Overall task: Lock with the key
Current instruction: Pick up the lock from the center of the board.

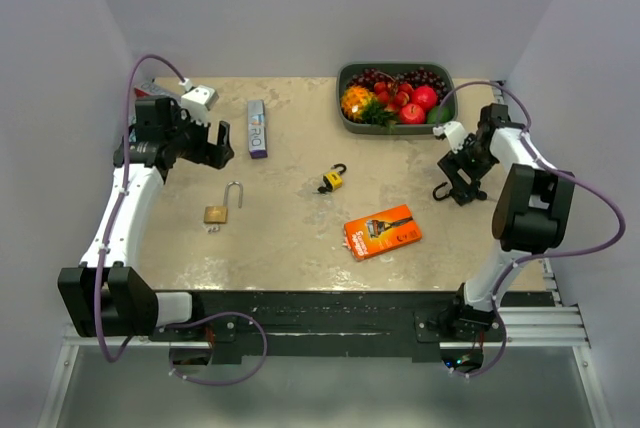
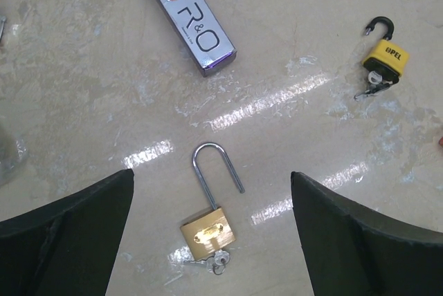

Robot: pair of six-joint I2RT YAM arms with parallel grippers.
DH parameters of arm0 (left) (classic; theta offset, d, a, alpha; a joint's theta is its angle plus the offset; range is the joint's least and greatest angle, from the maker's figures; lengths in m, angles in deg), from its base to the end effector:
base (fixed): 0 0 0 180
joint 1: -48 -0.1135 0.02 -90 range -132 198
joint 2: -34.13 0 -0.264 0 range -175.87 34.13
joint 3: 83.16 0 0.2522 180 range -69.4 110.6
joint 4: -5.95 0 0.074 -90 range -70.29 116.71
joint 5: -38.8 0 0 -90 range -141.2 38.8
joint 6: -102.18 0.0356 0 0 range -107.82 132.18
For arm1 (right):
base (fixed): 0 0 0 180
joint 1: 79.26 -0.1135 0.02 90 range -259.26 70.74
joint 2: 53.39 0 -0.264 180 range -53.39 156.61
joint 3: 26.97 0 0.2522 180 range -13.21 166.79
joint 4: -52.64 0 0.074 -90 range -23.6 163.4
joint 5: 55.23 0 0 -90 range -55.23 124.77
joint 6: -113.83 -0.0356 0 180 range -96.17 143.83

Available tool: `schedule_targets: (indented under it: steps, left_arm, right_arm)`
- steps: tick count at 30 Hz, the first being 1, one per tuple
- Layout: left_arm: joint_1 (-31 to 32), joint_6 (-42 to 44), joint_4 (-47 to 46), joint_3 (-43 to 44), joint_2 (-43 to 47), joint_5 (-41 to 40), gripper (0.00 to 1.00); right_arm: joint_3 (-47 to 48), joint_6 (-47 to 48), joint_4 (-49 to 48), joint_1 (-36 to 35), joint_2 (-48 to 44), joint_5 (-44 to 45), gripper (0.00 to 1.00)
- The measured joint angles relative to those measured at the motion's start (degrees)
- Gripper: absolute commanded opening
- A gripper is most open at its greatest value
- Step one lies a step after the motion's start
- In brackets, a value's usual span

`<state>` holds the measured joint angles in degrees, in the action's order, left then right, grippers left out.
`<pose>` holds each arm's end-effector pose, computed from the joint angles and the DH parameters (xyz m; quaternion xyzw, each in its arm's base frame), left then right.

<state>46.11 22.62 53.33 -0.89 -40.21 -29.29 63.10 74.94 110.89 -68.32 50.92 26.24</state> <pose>0.2815 -0.0040 0.3345 0.1471 0.8793 -0.1258 0.4352 0.3570 -0.0636 0.2031 -0.3491 0.9218 -0.0152 0.1680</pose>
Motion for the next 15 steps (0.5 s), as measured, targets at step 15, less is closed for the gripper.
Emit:
schedule_targets:
  steps: [15]
  left_arm:
    - [0.09, 1.11, 0.31, -0.83, 0.24, 1.92, 0.99]
  right_arm:
    - [2.05, 2.21, -2.25, -0.04, 5.68, -1.11, 0.73]
